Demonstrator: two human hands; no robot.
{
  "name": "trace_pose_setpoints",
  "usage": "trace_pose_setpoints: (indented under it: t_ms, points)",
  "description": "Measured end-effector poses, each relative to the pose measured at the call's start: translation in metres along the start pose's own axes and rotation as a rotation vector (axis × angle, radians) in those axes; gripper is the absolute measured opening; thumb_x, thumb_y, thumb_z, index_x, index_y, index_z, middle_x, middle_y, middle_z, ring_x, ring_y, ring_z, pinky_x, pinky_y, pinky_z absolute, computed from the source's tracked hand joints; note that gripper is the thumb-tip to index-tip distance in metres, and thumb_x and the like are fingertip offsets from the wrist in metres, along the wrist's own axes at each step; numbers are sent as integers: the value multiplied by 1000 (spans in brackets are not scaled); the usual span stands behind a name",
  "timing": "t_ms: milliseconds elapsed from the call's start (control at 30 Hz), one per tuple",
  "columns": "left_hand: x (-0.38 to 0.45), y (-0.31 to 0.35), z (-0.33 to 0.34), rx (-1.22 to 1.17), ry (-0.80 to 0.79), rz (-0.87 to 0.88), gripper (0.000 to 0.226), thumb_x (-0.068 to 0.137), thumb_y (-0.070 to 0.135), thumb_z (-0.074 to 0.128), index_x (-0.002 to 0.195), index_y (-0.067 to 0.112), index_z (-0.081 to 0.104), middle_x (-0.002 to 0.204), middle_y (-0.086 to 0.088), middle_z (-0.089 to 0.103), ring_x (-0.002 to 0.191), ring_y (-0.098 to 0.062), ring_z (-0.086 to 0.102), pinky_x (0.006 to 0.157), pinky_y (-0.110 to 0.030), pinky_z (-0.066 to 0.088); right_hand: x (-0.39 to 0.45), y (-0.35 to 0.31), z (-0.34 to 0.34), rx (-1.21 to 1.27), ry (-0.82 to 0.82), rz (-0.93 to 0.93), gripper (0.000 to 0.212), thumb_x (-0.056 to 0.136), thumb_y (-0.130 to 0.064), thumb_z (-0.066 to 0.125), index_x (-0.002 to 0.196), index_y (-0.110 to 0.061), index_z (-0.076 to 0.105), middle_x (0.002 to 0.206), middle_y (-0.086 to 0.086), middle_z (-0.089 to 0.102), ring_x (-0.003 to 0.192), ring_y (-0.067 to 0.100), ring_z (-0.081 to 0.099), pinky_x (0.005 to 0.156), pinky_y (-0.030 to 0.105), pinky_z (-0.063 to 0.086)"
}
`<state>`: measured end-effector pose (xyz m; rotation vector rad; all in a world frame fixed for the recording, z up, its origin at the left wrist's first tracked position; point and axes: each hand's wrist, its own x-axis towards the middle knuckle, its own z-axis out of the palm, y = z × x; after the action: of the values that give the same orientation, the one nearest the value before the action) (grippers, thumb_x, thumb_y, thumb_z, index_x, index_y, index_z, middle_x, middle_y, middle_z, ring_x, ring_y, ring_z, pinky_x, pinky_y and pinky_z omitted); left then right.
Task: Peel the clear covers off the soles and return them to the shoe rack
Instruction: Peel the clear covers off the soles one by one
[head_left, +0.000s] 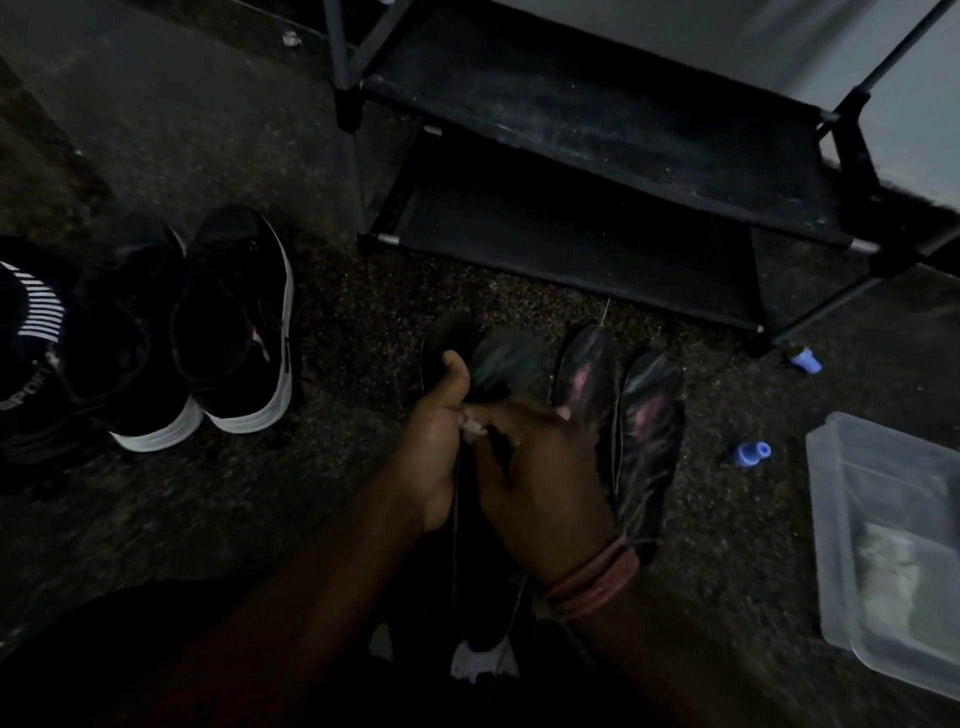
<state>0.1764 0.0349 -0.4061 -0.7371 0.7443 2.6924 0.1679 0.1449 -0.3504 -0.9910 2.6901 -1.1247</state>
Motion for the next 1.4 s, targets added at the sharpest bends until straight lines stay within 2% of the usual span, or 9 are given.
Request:
trace_pose_setpoints:
  t_ms: [100, 233, 433, 667, 800, 900, 1067, 1333, 1400]
  points:
    - [-1, -6, 5, 39, 19, 13, 78, 96, 71, 38, 134, 8, 64, 124, -19, 70, 118, -32, 67, 99, -40, 54, 4, 19, -9, -100, 77, 26, 24, 81, -3, 62, 97, -17, 75, 94, 4, 69, 87, 20, 66, 81, 35, 54]
    - [-3, -14, 7, 83, 24, -59, 70, 97, 70, 39, 136, 17, 65, 136, -13, 65, 129, -29, 61, 116, -48, 39, 7, 37, -21, -206, 191, 100, 23, 81, 1, 67, 98, -12, 75, 94, 9, 70, 89, 24, 67, 84, 30, 51]
    - [-4, 1, 5, 38, 74, 28, 72, 97, 66, 44, 124, 5, 71, 126, -20, 70, 115, -31, 69, 101, -41, 51, 2, 5, -3, 21, 9, 12, 23, 83, -1, 62, 95, -16, 75, 93, 2, 69, 87, 14, 66, 80, 37, 54]
    - [-12, -8, 20, 76, -39, -67, 63, 101, 61, 40, 132, 14, 68, 133, -14, 67, 124, -28, 64, 108, -43, 47, 8, 43, -24, -202, 221, 95, 24, 85, 0, 62, 100, -15, 74, 97, 5, 71, 93, 24, 64, 87, 38, 50]
    - [-5, -2, 10, 19, -9, 3, 70, 103, 57, 33, 96, 7, 82, 104, -18, 76, 95, -24, 75, 82, -32, 61, 4, 23, -8, -106, 72, 2, 28, 84, -5, 59, 102, -23, 73, 97, -2, 68, 93, 19, 61, 86, 38, 50]
    - [-2, -5, 9, 87, -38, -2, 69, 101, 63, 32, 105, 14, 80, 115, -16, 74, 98, -23, 74, 86, -34, 60, 6, 28, -13, -170, 71, 59, 31, 78, -9, 58, 96, -31, 72, 96, -13, 68, 94, 18, 60, 85, 43, 46]
    - [-7, -14, 16, 360, -98, -105, 71, 98, 67, 25, 97, 16, 74, 75, -8, 73, 52, -16, 66, 46, -23, 53, 10, 38, -34, -465, 183, 279, 26, 83, -21, 62, 101, -37, 70, 105, -9, 69, 100, 25, 54, 84, 42, 34]
    - [0, -5, 7, 133, -95, -13, 67, 96, 65, 36, 110, 16, 80, 126, -20, 69, 115, -30, 65, 103, -46, 50, 7, 19, -18, -238, 1, 216, 33, 74, -25, 46, 94, -38, 69, 97, -18, 70, 100, 17, 58, 88, 45, 43]
    - [-1, -8, 6, 282, -72, -15, 66, 92, 71, 40, 116, 22, 77, 132, -19, 66, 105, -35, 62, 86, -44, 56, 7, 25, -26, -354, 68, 280, 28, 76, -24, 56, 95, -40, 69, 99, -18, 70, 102, 19, 55, 88, 41, 32]
